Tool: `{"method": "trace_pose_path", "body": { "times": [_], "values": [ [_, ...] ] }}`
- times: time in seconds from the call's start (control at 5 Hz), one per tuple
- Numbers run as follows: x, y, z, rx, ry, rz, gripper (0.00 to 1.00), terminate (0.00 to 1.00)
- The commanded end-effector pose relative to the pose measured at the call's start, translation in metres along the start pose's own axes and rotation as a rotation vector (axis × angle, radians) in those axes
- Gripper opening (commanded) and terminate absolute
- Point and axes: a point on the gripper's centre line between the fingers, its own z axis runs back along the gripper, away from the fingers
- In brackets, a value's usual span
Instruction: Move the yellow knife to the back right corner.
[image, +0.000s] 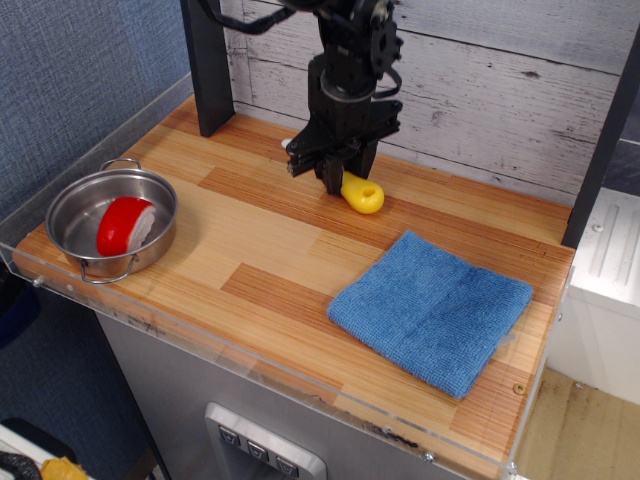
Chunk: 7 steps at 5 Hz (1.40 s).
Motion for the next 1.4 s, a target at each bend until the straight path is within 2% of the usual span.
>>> {"method": "trace_pose_path", "body": {
  "times": [0.0,0.6,0.8,1.2],
  "values": [
    [0.008,0.000,0.010,-0.014,-0.030,0.022,1.00,0.00],
    [0.005,0.004,0.015,-0.027,-0.012,0.015,1.00,0.00],
    [0.010,0.001,0.030,-0.067,-0.026,0.013,1.00,0.00],
    [0.008,0.008,0.088,-0.162,-0.052,-0.008,1.00,0.00]
  ]
}}
